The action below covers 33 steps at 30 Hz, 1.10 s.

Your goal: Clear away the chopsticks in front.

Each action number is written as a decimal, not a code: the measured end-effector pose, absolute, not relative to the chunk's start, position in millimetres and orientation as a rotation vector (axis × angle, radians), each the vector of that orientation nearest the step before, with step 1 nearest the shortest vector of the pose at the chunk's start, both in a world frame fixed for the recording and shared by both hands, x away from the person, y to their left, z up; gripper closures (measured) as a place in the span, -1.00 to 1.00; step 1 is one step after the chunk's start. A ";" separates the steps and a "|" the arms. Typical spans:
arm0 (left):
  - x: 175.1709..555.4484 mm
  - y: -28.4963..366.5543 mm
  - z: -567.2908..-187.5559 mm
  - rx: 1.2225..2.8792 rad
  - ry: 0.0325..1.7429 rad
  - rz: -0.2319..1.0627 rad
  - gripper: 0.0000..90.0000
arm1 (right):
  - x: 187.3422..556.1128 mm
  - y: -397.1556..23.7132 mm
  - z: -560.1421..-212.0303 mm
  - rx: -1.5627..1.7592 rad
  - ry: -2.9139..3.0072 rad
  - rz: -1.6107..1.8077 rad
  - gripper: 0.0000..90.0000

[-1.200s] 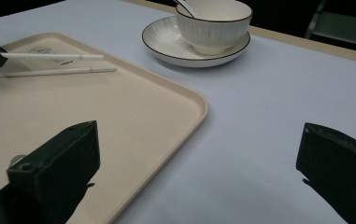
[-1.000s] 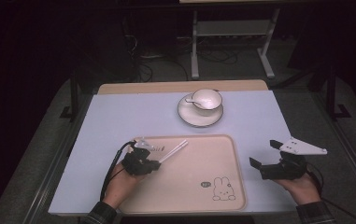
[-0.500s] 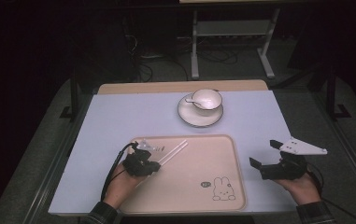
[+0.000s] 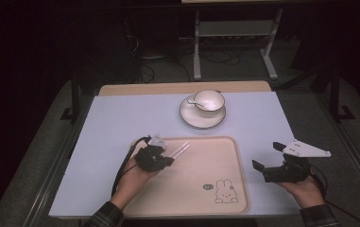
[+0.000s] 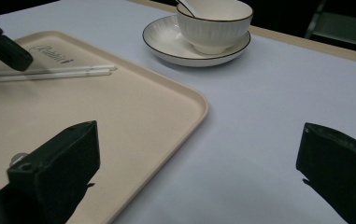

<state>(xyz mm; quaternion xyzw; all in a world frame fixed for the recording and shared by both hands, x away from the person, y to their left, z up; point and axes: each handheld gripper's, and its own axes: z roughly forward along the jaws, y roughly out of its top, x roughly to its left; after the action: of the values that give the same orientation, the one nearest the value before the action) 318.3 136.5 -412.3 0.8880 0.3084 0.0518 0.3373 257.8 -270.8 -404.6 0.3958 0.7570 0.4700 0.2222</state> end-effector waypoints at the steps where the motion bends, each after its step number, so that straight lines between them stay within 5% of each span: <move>1: 323.2 129.5 -413.8 2.323 0.786 0.134 0.99 | 257.8 -270.9 -404.8 1.093 2.092 1.297 -1.00; 13: 379.0 83.7 -434.8 2.362 0.774 0.207 0.99 | 257.5 -273.4 -405.6 1.105 2.089 1.294 -1.00; 33: 375.9 142.6 -433.2 2.354 0.881 0.189 0.99 | 255.3 -275.0 -405.0 1.111 2.078 1.295 -1.00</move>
<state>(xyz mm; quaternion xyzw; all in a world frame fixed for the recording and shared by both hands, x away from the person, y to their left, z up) 375.9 142.6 -433.2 0.8894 0.3327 0.0712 0.3054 255.3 -275.0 -405.0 0.4027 0.7531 0.4693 0.2247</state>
